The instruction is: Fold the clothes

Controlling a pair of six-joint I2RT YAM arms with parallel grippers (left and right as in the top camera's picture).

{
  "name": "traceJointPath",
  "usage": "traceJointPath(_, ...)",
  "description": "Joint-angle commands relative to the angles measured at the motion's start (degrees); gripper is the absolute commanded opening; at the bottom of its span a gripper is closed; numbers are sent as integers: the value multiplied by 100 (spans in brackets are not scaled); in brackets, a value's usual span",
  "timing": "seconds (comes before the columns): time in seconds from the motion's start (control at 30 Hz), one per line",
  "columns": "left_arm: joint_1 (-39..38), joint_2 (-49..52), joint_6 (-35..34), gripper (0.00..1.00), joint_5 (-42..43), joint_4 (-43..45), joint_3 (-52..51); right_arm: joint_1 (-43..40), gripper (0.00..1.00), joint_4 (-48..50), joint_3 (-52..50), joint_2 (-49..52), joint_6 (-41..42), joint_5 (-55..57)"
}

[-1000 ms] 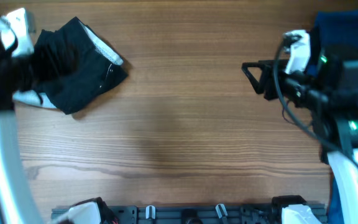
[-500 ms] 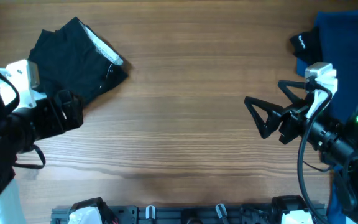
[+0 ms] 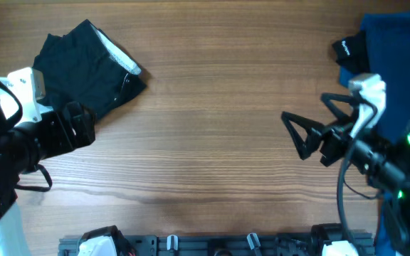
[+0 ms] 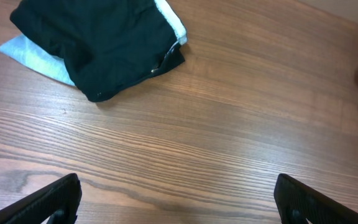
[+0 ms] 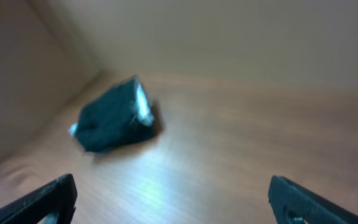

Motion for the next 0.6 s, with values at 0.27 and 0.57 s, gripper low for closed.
traceJointPath(0.27,-33,15,72,100,-74,-4,-24,-153,100,1526,-3141,-2907,-973,1113)
traceJointPath(0.57,-33,15,72,100,-74,-4,-24,-264,100,3206,-5676,-4334,-369,1062)
